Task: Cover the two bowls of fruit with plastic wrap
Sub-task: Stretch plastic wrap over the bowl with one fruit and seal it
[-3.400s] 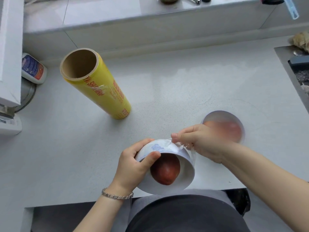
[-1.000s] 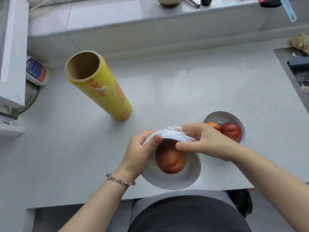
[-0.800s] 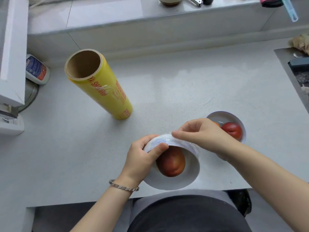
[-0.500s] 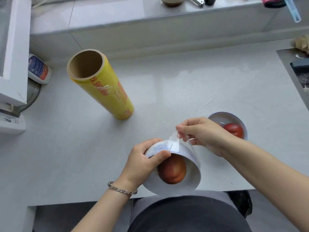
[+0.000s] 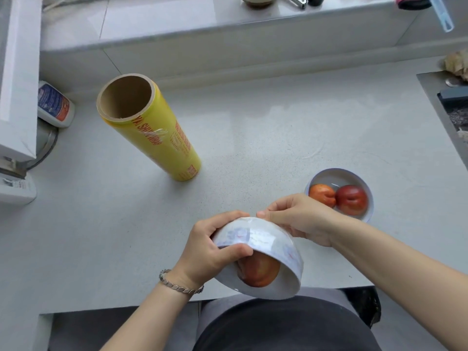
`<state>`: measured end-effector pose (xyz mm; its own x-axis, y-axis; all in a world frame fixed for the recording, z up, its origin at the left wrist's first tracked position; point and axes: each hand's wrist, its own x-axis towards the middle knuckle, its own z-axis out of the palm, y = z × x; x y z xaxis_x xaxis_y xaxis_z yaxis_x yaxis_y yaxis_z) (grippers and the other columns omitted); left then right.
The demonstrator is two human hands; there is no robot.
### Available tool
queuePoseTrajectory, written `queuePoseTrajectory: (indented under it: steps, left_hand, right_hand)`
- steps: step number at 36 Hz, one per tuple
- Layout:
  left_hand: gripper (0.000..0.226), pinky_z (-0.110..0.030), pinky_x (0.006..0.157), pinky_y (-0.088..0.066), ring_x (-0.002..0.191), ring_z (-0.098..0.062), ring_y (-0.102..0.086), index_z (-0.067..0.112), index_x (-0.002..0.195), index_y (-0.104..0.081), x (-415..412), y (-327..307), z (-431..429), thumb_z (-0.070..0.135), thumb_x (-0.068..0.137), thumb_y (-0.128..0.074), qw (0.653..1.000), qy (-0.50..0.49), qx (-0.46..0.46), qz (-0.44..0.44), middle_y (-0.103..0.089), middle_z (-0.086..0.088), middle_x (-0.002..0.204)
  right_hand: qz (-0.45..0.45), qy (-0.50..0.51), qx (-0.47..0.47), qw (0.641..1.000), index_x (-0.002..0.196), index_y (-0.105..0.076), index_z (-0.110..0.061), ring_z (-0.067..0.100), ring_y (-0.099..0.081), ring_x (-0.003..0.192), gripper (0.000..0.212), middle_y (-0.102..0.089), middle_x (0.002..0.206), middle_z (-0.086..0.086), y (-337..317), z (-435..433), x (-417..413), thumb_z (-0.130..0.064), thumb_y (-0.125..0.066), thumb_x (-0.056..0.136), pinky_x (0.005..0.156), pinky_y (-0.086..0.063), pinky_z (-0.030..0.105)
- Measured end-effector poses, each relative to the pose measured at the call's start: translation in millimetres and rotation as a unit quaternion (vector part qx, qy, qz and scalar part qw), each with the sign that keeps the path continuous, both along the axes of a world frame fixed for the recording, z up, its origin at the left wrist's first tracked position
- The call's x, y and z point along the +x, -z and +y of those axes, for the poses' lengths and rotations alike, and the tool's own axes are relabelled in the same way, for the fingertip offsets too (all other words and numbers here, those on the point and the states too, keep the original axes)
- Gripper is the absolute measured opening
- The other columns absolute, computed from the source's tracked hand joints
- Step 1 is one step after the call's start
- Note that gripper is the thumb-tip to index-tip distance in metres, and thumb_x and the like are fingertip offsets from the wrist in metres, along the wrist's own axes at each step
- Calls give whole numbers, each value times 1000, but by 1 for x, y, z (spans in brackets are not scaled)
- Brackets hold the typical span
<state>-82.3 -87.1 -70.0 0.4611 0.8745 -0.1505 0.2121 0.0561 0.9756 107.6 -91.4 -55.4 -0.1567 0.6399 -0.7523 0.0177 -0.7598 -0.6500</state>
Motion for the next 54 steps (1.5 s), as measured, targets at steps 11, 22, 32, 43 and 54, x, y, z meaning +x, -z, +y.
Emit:
queuePoseTrajectory:
  steps: [11,22,32,43,54]
  left_hand:
    - [64,-18,77,-50,87,-3,-65,33,91,-68,-2,8,-9,81,50,-65,999,-39,-19,9,-71,18,93]
    - [65,-8,71,-46,79,7,-63,32,87,-65,1,0,-4,83,47,-63,997,-68,-22,21,-70,24,84]
    - [72,-8,76,-45,87,8,-62,35,93,-63,4,1,5,85,41,-63,996,-65,-23,61,-69,14,91]
    - [96,-9,76,-47,87,8,-63,26,120,-55,10,1,12,74,39,-71,993,-67,-67,73,-67,14,94]
    - [79,-17,75,-51,78,-5,-65,44,106,-58,16,-5,15,85,39,-65,982,-180,-61,4,-71,7,75]
  right_hand:
    - [-200,-7,155,967,79,-67,-21,4,-60,67,20,-67,77,-5,-3,-9,15,-3,-74,73,61,-48,12]
    - [-154,-176,217,948,122,-57,-33,-14,-49,112,70,-59,119,-25,-22,-27,6,-58,-73,59,102,-38,15]
    - [-42,-241,153,958,118,-59,-28,1,-62,105,60,-69,111,-11,-15,-2,15,-42,-80,63,99,-46,28]
    - [-37,-241,284,927,120,-55,-37,-13,-42,122,51,-53,127,-26,-17,2,10,-58,-29,81,101,-28,6]
    - [74,-157,193,966,124,-53,-24,-2,-50,120,81,-57,127,-4,0,-6,35,-81,-39,68,98,-37,15]
